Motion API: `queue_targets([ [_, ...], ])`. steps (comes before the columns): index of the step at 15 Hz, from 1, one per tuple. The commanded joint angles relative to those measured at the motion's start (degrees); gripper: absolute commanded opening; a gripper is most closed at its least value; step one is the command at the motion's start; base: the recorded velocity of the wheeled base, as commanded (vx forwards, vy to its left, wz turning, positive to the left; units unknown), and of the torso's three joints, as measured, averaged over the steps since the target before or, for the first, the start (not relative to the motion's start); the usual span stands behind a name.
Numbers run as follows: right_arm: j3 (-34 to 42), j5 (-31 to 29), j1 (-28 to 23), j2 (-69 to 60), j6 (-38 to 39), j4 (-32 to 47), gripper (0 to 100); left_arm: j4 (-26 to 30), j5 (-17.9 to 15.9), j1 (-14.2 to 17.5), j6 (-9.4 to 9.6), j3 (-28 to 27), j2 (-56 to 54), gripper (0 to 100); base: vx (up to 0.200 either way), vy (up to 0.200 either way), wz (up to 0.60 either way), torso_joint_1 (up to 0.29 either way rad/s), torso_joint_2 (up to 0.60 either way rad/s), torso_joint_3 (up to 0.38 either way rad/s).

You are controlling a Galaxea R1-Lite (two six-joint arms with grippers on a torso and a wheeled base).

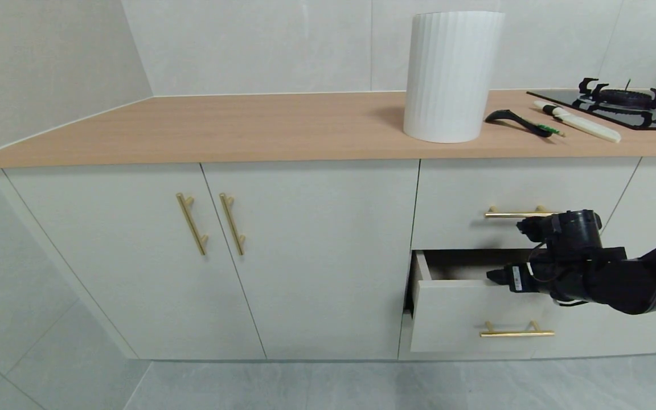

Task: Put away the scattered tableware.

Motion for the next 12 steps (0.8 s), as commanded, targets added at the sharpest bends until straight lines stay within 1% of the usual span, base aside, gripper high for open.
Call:
queue_targets([
  [1,0.0,0.3,0.1,-4.2,-1.5,4.2,100,0.1,0.0,0.0,0.02,0.0,0.1,100,0.0,0.0,0.0,0.0,0.0,0.0],
  [3,-0.3,0.4,0.1,-6.1,-2.2,8.9,100,0.0,0.0,0.0,0.02,0.0,0.1,100,0.0,0.0,0.0,0.0,0.0,0.0],
  [4,-0.4,0.5,0.1,-6.4,-2.5,9.9,100,0.0,0.0,0.0,0.02,0.0,0.1,100,0.0,0.0,0.0,0.0,0.0,0.0],
  [6,-1.3,0.5,0.1,-7.1,-4.9,17.0,100,0.0,0.0,0.0,0.02,0.0,0.1,100,0.0,0.0,0.0,0.0,0.0,0.0],
  [12,-3.8,0.3,0.1,-8.4,-6.3,31.5,100,0.0,0.0,0.0,0.02,0.0,0.1,100,0.0,0.0,0.0,0.0,0.0,0.0],
])
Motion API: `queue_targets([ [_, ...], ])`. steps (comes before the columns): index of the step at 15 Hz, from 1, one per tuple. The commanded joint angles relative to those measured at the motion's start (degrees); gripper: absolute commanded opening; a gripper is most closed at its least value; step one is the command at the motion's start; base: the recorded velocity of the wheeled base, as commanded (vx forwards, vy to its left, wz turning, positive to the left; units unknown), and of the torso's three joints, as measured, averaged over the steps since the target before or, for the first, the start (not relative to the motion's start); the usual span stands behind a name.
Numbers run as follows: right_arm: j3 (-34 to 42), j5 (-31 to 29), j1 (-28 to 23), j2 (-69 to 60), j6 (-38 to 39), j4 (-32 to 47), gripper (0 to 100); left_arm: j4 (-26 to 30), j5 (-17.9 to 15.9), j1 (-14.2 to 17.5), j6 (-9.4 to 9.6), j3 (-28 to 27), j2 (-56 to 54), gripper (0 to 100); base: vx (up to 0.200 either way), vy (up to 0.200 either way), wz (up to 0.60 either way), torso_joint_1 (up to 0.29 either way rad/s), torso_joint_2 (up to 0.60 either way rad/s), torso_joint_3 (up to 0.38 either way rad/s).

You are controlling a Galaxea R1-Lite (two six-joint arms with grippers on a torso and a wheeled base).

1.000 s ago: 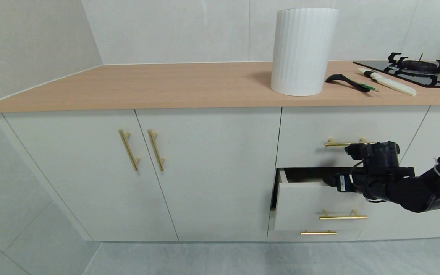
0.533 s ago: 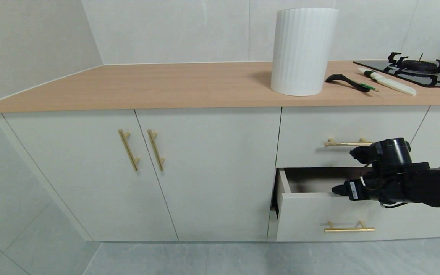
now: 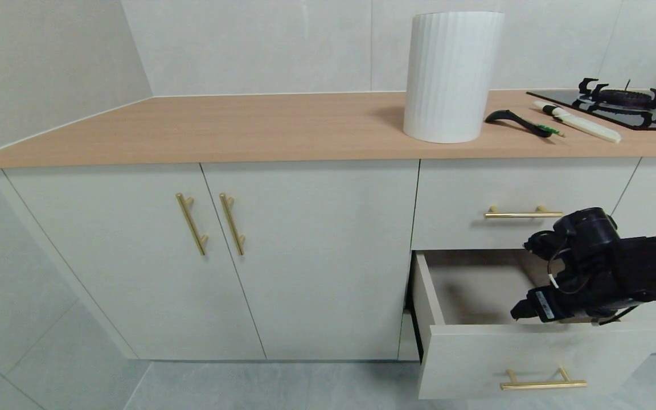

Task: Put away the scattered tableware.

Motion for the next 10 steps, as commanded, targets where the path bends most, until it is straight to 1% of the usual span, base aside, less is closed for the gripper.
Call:
queue_targets([
  [1,-0.9,-0.1,0.0,-0.8,0.1,2.5,100,0.0,0.0,0.0,0.02,0.0,0.1,100,0.0,0.0,0.0,0.0,0.0,0.0],
  [5,-1.2,-0.2,0.3,-3.6,0.1,11.5,100,0.0,0.0,0.0,0.02,0.0,0.1,100,0.0,0.0,0.0,0.0,0.0,0.0],
  [8,-0.3,-0.2,0.9,-4.1,-0.2,14.9,100,0.0,0.0,0.0,0.02,0.0,0.1,100,0.0,0.0,0.0,0.0,0.0,0.0],
  [10,0.8,-0.2,1.8,-4.6,-0.2,18.8,100,0.1,0.0,0.0,0.11,0.0,0.1,100,0.0,0.0,0.0,0.0,0.0,0.0],
])
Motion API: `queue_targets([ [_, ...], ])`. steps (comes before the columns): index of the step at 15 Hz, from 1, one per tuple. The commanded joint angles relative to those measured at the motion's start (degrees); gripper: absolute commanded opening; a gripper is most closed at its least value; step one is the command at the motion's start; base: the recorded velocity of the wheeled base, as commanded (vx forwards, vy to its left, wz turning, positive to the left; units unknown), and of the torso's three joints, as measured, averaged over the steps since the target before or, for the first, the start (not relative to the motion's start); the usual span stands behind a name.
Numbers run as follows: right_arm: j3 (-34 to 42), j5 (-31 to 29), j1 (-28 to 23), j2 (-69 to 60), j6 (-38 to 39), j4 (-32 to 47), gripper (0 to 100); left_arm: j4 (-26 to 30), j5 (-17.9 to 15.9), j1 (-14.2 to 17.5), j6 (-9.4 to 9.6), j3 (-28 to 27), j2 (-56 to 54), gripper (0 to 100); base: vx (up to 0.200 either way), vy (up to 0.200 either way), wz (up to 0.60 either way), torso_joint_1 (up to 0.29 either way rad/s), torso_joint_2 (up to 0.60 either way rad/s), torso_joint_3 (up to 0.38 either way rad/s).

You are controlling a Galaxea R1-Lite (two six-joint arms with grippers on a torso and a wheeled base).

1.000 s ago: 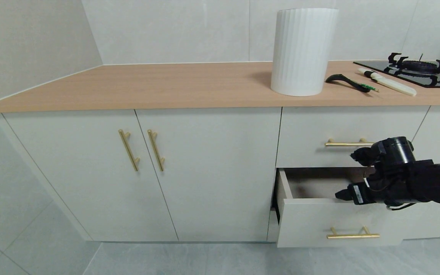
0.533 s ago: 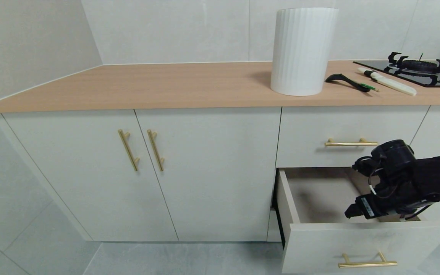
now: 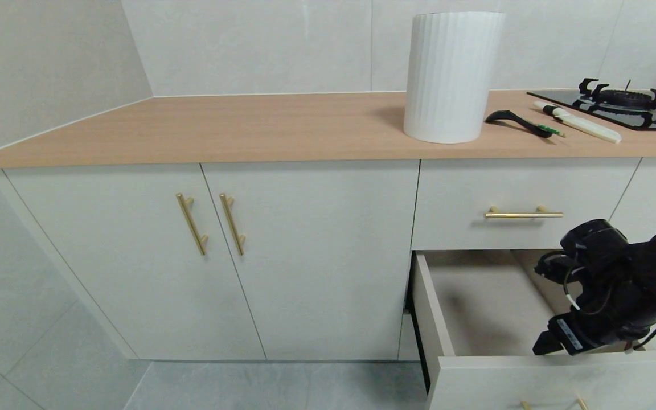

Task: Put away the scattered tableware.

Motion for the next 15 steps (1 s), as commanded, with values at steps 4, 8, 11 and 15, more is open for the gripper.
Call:
queue_targets([
  [4,3.5,-0.2,0.6,-2.2,-0.4,3.7,100,0.0,0.0,0.0,0.0,0.0,0.1,100,0.0,0.0,0.0,0.0,0.0,0.0],
  [8,6.1,-1.0,2.2,-2.6,-2.3,7.0,100,0.0,0.0,0.0,0.0,0.0,0.1,100,0.0,0.0,0.0,0.0,0.0,0.0],
  [11,5.7,-1.9,4.0,-2.2,-2.3,12.0,100,0.0,0.0,0.0,0.0,0.0,0.1,100,0.0,0.0,0.0,0.0,0.0,0.0],
  [15,6.0,-2.0,4.7,-1.3,-2.3,12.1,100,0.0,0.0,0.0,0.0,0.0,0.1,100,0.0,0.0,0.0,0.0,0.0,0.0],
])
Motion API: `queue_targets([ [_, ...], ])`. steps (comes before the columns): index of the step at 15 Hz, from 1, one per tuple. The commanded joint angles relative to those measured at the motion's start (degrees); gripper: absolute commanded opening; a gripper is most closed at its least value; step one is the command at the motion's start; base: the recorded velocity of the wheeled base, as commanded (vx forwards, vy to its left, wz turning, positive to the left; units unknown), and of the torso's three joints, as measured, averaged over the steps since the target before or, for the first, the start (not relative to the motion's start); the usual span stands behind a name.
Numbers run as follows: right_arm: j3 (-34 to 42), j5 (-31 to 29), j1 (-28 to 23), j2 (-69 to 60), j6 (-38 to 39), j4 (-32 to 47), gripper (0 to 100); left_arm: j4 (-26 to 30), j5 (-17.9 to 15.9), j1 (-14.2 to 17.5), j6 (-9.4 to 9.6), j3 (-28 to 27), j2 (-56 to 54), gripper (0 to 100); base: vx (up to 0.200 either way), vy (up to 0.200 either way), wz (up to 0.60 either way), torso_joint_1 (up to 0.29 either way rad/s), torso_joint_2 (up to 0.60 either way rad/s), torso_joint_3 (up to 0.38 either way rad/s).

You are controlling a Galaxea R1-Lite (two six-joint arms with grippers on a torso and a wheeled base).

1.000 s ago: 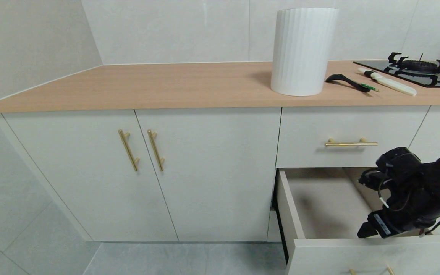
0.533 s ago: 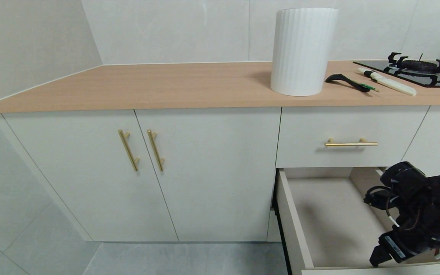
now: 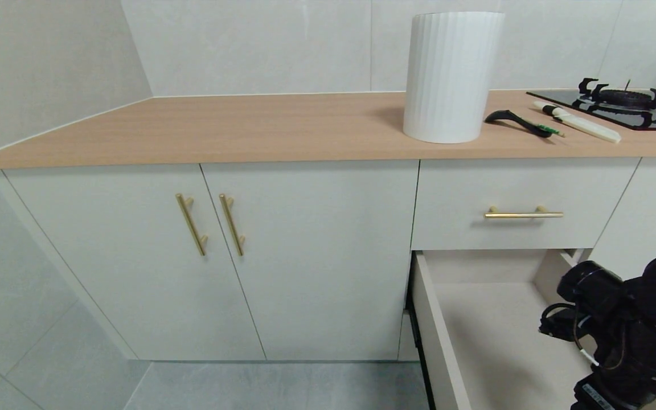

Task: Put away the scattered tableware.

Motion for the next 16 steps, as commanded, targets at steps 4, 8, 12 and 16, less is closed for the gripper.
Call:
queue_targets([
  [4,-3.1,1.7,-0.3,-7.2,0.3,-0.6,100,0.1,0.0,0.0,0.0,0.0,0.0,100,0.0,0.0,0.0,0.0,0.0,0.0],
  [8,-6.6,7.2,-4.0,-19.8,2.2,-3.3,100,0.0,0.0,0.0,0.0,0.0,0.0,100,0.0,0.0,0.0,0.0,0.0,0.0],
  [12,-6.7,7.5,-5.4,-29.1,2.2,-6.1,100,0.0,0.0,0.0,0.0,0.0,0.0,100,0.0,0.0,0.0,0.0,0.0,0.0],
  [16,-6.8,7.4,-5.4,-31.0,2.1,-6.4,100,0.0,0.0,0.0,0.0,0.0,0.0,100,0.0,0.0,0.0,0.017,-0.2,-0.278],
])
